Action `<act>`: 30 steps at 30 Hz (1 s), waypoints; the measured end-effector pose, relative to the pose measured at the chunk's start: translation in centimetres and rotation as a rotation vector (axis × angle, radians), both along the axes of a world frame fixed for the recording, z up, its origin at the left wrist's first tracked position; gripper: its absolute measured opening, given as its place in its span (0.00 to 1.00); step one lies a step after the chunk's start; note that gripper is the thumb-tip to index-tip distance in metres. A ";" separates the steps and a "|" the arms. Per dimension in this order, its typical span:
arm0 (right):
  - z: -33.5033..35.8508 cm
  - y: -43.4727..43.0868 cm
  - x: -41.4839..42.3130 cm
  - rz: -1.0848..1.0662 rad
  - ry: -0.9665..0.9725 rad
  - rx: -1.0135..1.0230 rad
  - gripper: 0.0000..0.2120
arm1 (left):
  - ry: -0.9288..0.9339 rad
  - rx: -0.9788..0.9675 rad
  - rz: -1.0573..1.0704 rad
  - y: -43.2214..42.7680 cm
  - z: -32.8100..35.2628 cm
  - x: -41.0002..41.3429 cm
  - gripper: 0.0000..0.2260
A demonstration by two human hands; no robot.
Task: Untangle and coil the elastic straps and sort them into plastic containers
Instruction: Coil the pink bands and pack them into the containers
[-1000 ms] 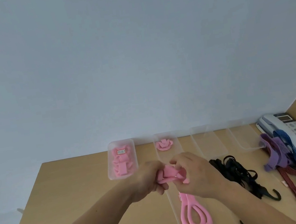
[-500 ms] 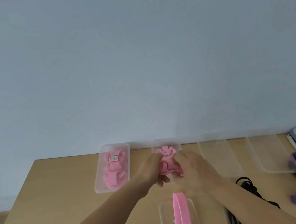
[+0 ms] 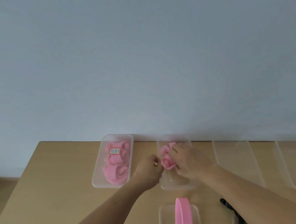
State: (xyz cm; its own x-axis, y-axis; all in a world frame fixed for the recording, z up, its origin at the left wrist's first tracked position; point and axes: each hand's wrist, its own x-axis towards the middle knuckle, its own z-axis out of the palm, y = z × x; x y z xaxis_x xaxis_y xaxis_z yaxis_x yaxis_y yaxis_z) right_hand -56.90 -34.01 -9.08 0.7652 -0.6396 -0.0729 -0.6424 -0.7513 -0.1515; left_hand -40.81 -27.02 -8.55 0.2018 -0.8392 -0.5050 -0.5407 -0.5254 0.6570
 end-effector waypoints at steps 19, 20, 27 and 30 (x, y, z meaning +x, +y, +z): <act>-1.6 0.5 0.1 -0.134 -0.011 0.029 0.17 | -0.575 -0.275 -0.289 -0.4 -0.1 -0.2 0.20; -1.6 0.5 -0.2 -0.167 -0.062 0.064 0.17 | -0.657 -0.386 -0.353 -0.5 0.0 -0.4 0.20; -1.2 0.6 -0.9 -0.169 -0.040 0.000 0.21 | -0.781 -0.415 -0.576 -2.4 -0.4 -1.0 0.10; -1.1 0.7 -1.1 -0.167 0.036 -0.125 0.20 | -0.817 -0.439 -0.569 -2.5 -0.2 -1.1 0.04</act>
State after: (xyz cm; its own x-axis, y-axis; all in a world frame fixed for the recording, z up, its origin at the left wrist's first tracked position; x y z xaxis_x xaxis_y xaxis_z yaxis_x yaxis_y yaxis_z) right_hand -58.01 -33.33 -10.16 0.6464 -0.7629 -0.0103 -0.7626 -0.6457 -0.0385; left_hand -41.92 -29.49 -8.70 -0.1346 -0.9905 -0.0284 -0.9895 0.1328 0.0578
